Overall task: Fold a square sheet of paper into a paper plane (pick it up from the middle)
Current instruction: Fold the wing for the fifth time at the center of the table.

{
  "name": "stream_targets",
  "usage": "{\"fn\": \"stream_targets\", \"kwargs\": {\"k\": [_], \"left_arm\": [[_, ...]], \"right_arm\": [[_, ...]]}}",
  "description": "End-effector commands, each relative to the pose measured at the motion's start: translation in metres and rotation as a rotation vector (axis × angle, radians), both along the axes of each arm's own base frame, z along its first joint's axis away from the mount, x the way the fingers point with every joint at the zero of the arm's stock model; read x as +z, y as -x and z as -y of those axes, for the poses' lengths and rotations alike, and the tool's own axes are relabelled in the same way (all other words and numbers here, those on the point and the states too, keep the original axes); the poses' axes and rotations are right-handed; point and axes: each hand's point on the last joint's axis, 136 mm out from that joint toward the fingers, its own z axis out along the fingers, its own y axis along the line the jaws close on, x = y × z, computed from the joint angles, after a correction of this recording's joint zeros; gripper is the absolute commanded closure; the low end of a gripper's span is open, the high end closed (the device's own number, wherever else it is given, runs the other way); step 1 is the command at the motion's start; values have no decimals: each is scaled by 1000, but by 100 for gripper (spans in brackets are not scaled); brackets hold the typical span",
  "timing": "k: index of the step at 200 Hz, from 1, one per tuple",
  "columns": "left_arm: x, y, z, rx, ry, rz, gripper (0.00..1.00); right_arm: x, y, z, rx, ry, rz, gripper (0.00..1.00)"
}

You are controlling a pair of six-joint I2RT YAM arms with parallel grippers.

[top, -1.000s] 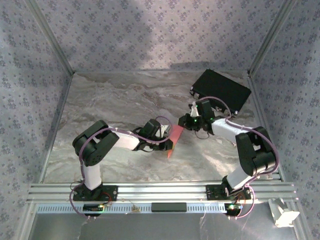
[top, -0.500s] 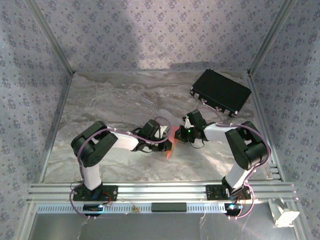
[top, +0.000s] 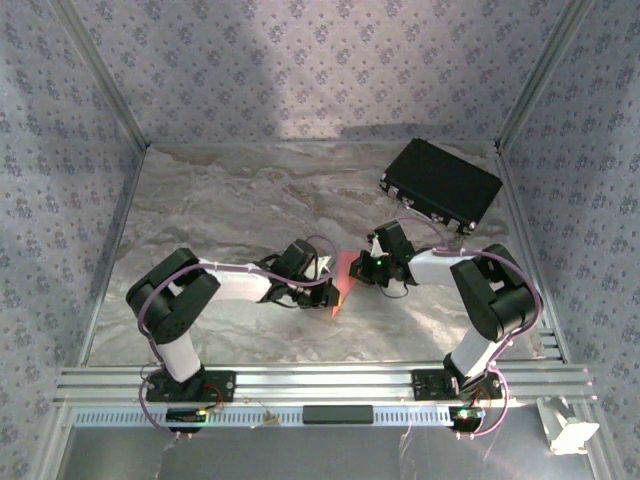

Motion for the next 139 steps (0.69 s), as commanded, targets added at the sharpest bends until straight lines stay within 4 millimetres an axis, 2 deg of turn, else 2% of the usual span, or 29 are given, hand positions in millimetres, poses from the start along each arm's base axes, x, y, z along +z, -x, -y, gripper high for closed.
{"fn": "stream_targets", "kwargs": {"k": [1,28,85,106,139], "left_arm": [[17,-1,10,-11,59,15,92],[21,-11,18,-5,62,40,90],[-1,-19,24,17,16,21,86],[-14,-17,16,25,-38,8,86],[-26,-2,0,2,-109,-24,88]], "right_arm": [[-25,16,19,-50,96,-76,96],[-24,17,19,-51,94,-75,95],[-24,18,20,-51,93,-77,95],[-24,18,19,-51,91,-75,95],[-26,19,22,-54,98,-79,95]]}}
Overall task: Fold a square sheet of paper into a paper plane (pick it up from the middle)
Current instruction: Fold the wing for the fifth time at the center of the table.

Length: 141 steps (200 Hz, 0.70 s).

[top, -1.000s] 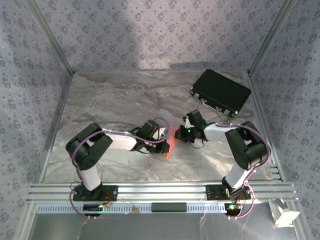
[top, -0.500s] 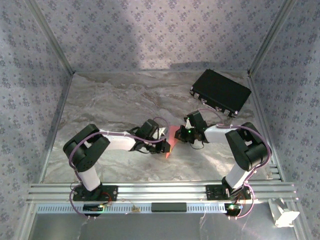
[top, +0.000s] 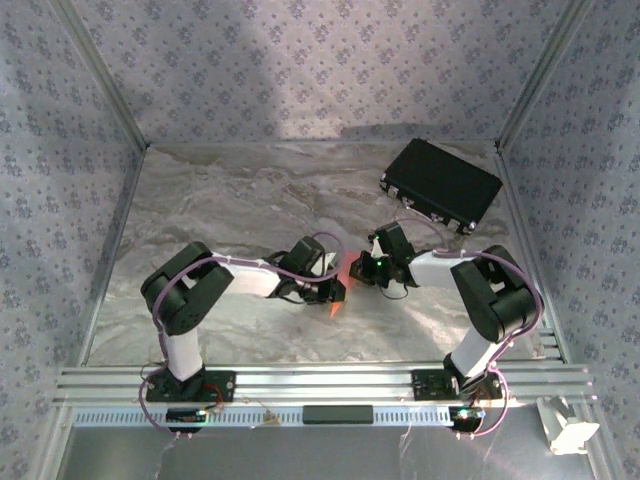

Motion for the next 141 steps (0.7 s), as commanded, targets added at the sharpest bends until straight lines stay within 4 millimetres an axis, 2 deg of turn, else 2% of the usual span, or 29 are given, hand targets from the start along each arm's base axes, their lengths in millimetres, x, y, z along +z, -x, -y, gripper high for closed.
{"fn": "stream_targets", "kwargs": {"k": [1,47,86,115,141], "left_arm": [[-14,15,-13,-25,-81,-29,88],[-16,43,-31,-114,-134,-25,90],[-11,55,-38,-137,-123,-31,90],[14,48,-29,-140,-58,31,92],[39,27,-17,-95,13,109,92]], "right_arm": [[-26,18,22,-42,101,-83,95],[-26,17,23,-45,99,-85,95],[-26,18,24,-46,97,-83,96],[-25,18,22,-43,90,-79,96],[-24,17,22,-42,85,-72,95]]}}
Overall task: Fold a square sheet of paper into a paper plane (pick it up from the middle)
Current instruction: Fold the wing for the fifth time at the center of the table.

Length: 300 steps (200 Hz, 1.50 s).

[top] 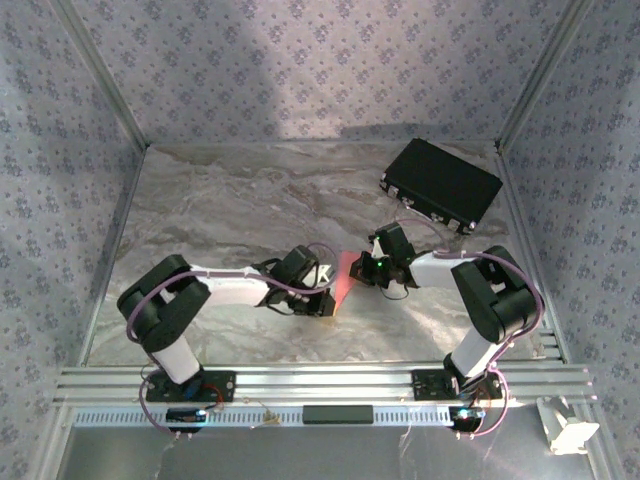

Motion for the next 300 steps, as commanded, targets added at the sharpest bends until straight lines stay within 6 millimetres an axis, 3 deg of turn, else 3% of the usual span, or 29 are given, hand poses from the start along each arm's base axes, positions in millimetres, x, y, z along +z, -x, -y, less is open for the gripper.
{"fn": "stream_targets", "kwargs": {"k": [1,39,86,116,151,176,201,230,261,300], "left_arm": [[29,-12,11,2,83,68,92],[33,-45,31,62,129,80,91],[4,-66,37,109,82,52,88],[-13,-62,31,114,45,35,88],[-44,-44,4,121,-68,7,95],[-62,-27,-13,118,-115,-14,98],[-66,-23,-19,123,-126,-20,99],[-64,-25,-16,118,-124,-16,99],[-66,-24,-15,112,-128,-24,99],[-67,-23,-16,114,-132,-30,100]], "right_arm": [[-24,16,21,-41,88,-77,95],[-22,16,19,-36,77,-71,95],[-19,14,15,-26,55,-60,94],[-15,13,14,-21,46,-46,94],[-3,8,10,2,26,-9,92],[11,0,20,-14,31,29,91],[22,-3,23,-20,11,64,91],[29,1,8,29,-33,83,90],[18,9,-14,106,-51,49,90],[-7,-4,4,56,-4,3,91]]}}
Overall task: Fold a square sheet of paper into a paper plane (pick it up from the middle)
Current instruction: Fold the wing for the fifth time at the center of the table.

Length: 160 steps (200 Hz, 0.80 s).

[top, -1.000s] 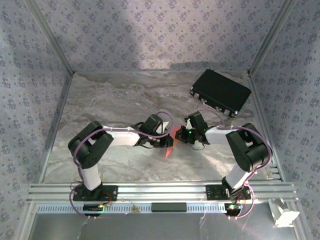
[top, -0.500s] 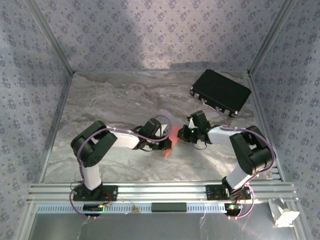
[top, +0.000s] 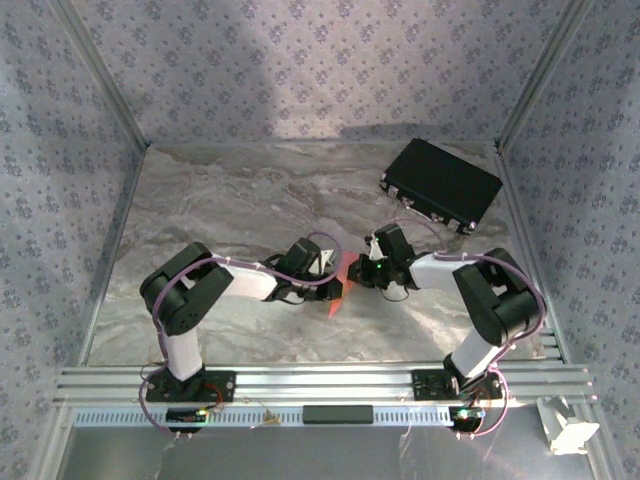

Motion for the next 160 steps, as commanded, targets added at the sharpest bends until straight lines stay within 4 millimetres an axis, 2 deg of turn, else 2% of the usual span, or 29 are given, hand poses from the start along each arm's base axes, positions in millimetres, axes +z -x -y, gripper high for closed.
{"fn": "stream_targets", "kwargs": {"k": [1,42,97,117,138,160], "left_arm": [[-53,30,-39,4,-211,-132,100],[-53,33,-36,-10,-207,-143,100],[-54,34,-35,-18,-202,-150,100],[-54,34,-35,-15,-204,-150,100],[-52,33,-34,-10,-200,-145,100],[-49,34,-31,-9,-193,-139,100]], "right_arm": [[-7,-15,10,-20,12,-1,91],[-3,-42,33,-77,19,12,91],[-2,-70,60,-150,9,8,91],[5,-72,64,-163,4,19,91],[22,-71,65,-173,-8,61,90],[39,-61,66,-180,-5,96,90]]}}
